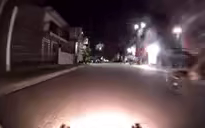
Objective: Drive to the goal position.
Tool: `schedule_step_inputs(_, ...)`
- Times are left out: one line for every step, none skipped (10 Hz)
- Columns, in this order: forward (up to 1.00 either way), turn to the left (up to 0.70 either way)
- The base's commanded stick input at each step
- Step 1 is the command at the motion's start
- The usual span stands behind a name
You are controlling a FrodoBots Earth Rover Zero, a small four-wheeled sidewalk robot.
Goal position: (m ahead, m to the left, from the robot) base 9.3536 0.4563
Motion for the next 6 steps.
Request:
schedule_step_inputs(0.85,0.00)
schedule_step_inputs(0.85,0.00)
schedule_step_inputs(0.85,0.00)
schedule_step_inputs(0.85,0.00)
schedule_step_inputs(0.85,0.00)
schedule_step_inputs(0.85,0.00)
